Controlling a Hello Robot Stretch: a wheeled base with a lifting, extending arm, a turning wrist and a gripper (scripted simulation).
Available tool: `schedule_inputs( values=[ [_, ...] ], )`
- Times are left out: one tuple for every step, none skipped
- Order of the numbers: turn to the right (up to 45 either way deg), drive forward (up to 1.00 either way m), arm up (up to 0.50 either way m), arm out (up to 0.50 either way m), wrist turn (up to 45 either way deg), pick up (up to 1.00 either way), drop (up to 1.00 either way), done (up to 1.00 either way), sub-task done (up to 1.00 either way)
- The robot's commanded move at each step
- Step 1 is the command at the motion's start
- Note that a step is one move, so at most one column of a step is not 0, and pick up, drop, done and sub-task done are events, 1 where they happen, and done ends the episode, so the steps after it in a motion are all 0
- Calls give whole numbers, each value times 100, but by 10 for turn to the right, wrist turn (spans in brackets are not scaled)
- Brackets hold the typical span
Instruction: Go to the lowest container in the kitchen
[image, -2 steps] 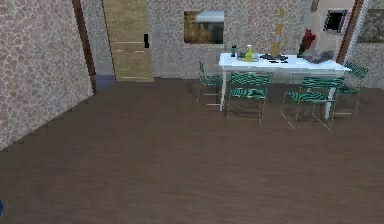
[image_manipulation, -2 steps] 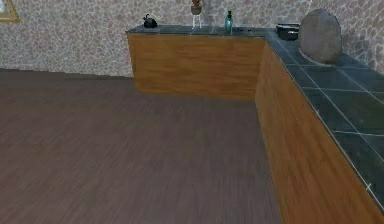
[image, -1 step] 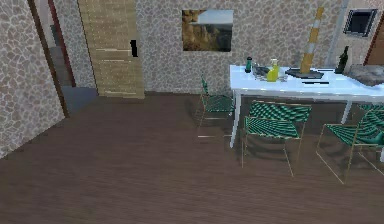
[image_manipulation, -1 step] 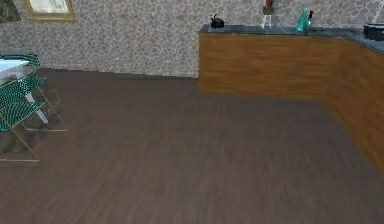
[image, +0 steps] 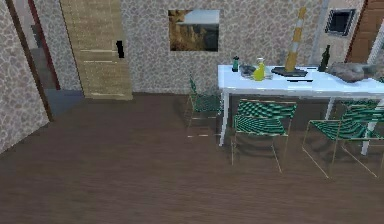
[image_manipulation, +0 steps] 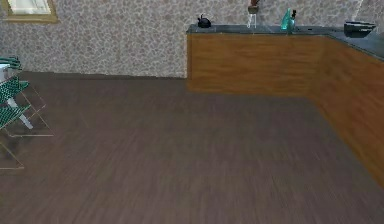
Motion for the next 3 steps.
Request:
schedule_inputs(
  values=[
    [0,100,0,0,0,0,0,0,0],
    [30,0,0,0,0,0,0,0,0],
    [0,20,0,0,0,0,0,0,0]
  ],
)
